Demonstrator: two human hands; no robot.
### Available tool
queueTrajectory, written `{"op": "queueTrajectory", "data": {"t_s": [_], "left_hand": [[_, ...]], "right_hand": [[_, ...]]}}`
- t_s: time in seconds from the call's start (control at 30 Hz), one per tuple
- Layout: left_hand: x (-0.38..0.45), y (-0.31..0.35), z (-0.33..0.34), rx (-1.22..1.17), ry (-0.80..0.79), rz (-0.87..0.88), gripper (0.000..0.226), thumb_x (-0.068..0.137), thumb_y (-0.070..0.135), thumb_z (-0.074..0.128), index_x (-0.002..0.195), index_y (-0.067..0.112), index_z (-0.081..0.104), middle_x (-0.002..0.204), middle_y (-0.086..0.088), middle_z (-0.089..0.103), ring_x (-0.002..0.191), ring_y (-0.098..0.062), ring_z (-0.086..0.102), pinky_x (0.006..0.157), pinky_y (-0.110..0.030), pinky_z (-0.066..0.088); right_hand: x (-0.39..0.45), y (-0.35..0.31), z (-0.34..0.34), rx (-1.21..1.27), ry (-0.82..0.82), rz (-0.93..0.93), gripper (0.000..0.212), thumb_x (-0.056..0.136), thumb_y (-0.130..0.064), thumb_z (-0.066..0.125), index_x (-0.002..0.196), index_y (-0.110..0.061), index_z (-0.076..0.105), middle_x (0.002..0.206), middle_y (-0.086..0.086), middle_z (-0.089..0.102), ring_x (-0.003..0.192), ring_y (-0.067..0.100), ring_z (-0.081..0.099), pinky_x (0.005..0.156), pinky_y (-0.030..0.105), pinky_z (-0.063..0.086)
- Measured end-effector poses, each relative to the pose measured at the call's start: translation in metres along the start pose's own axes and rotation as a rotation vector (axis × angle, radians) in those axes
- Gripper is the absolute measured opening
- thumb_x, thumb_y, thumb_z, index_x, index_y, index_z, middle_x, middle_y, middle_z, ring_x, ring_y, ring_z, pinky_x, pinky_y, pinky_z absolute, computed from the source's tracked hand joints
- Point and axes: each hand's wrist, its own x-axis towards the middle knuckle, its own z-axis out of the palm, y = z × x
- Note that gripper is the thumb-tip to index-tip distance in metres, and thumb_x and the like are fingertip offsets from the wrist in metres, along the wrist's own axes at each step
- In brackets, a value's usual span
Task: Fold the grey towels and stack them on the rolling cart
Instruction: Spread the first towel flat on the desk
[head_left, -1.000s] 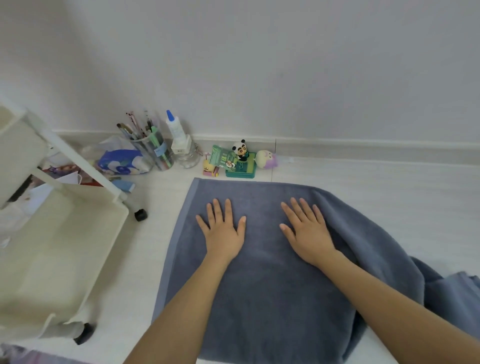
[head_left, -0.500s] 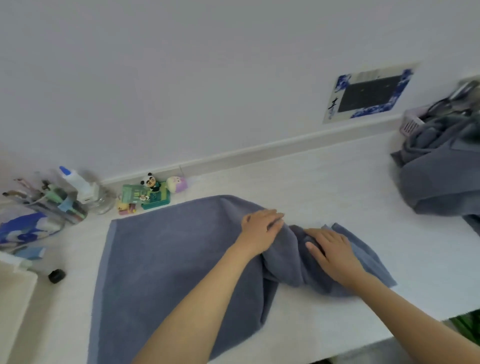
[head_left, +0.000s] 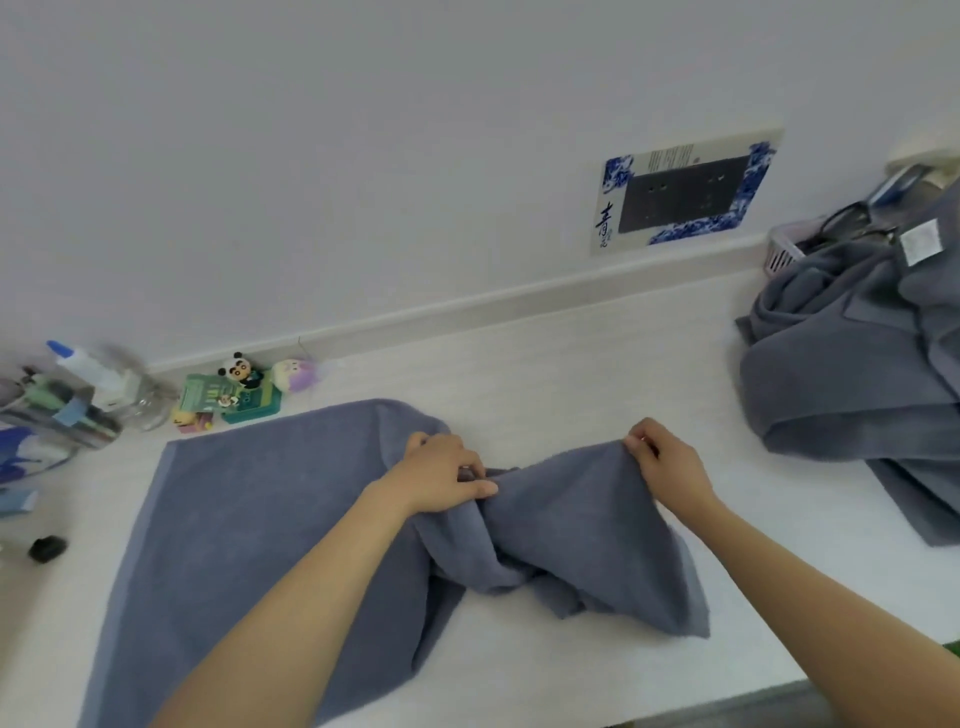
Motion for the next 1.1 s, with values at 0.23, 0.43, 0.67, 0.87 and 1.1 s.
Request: {"op": "queueTrajectory", "data": {"t_s": [0.23, 0.43, 0.67, 0.87, 1.1], "left_hand": [[0.004, 0.021, 0.001, -0.130, -0.070, -0.180, 0.053, 0.095, 0.058, 0.035, 0.143, 0.036, 0.037, 0.140, 0.009, 0.050, 0.130, -0.017, 0.041, 0.108, -0.034, 0.016], [0.018, 0.047, 0.010, -0.227, -0.098, -0.217, 0.045, 0.095, 0.061, 0.033, 0.125, 0.036, 0.054, 0.121, 0.008, 0.061, 0.118, -0.020, 0.047, 0.104, -0.037, 0.019], [0.011, 0.053, -0.020, -0.561, 0.240, -0.196, 0.045, 0.093, 0.046, 0.052, 0.063, 0.014, 0.044, 0.059, 0.003, 0.042, 0.060, -0.011, 0.046, 0.081, -0.037, 0.035], [-0.018, 0.081, -0.072, -0.636, 0.536, -0.075, 0.044, 0.095, 0.036, 0.053, 0.064, 0.005, 0.050, 0.062, -0.003, 0.046, 0.061, -0.015, 0.043, 0.063, -0.030, 0.036], [-0.049, 0.123, -0.113, -0.612, 0.733, -0.005, 0.048, 0.095, 0.038, 0.052, 0.056, 0.018, 0.034, 0.051, 0.007, 0.033, 0.052, -0.011, 0.034, 0.053, -0.025, 0.027]], "right_hand": [[0.025, 0.001, -0.024, -0.127, -0.220, -0.042, 0.018, 0.094, -0.033, 0.052, 0.088, -0.019, 0.062, 0.086, -0.004, 0.062, 0.084, 0.018, 0.055, 0.073, 0.027, 0.037], [0.029, -0.006, -0.041, 0.092, -0.171, -0.065, 0.014, 0.090, -0.028, 0.059, 0.078, -0.026, 0.065, 0.085, -0.009, 0.067, 0.085, 0.011, 0.059, 0.074, 0.023, 0.040], [0.021, -0.020, -0.066, -0.024, -0.322, -0.081, 0.033, 0.087, -0.041, 0.062, 0.067, -0.014, 0.061, 0.063, -0.005, 0.055, 0.061, 0.008, 0.050, 0.056, 0.018, 0.035], [-0.009, -0.052, -0.111, 0.327, -0.333, -0.025, 0.044, 0.075, -0.051, 0.066, 0.072, -0.009, 0.051, 0.067, 0.004, 0.044, 0.064, 0.015, 0.042, 0.059, 0.027, 0.029], [-0.056, -0.091, -0.155, 0.532, -0.499, -0.065, 0.024, 0.076, -0.032, 0.062, 0.076, -0.011, 0.051, 0.069, 0.001, 0.053, 0.064, 0.013, 0.050, 0.059, 0.023, 0.040]]}}
